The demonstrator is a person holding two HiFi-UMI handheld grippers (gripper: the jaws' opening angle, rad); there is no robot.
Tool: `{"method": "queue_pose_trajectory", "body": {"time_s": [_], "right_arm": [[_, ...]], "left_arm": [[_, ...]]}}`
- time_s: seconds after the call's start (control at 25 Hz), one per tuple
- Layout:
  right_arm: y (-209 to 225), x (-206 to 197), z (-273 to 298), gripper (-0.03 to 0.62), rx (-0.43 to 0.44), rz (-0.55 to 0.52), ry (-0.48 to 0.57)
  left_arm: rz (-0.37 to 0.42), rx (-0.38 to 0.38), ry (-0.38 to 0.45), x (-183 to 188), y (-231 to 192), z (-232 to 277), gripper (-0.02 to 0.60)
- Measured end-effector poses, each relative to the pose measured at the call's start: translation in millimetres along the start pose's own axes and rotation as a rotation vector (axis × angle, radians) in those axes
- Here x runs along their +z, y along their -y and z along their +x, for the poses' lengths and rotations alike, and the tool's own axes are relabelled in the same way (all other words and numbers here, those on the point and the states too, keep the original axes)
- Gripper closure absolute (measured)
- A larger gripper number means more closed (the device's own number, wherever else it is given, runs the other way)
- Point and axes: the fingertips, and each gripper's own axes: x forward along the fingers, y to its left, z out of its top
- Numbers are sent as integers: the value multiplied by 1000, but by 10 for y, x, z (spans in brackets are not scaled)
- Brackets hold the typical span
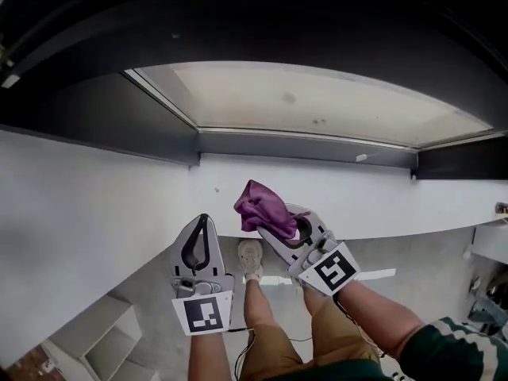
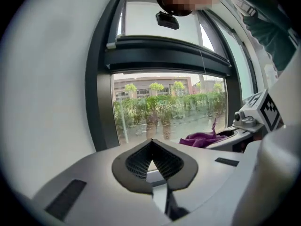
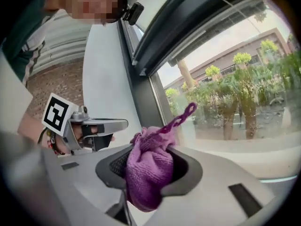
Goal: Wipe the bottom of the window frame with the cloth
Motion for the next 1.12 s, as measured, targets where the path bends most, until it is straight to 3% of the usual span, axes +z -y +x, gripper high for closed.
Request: {"method": "queue_pose_trajectory", "body": {"time_s": [0.2, 0.48, 0.84, 1.12], "right_arm": [[238, -703, 684, 439, -50, 11, -29], [401, -1502, 1492, 439, -68, -27, -113], [622, -1961, 2319, 439, -57, -41, -119], [716, -2155, 2494, 439, -100, -28, -150]], "left_arm": [[-46, -35, -7, -927, -273, 420, 577], [-85, -25, -55, -1802, -586, 705, 577], [-112, -8, -65, -2194, -812, 1033, 577], [-116, -38, -93, -2334, -860, 1213, 577]]}}
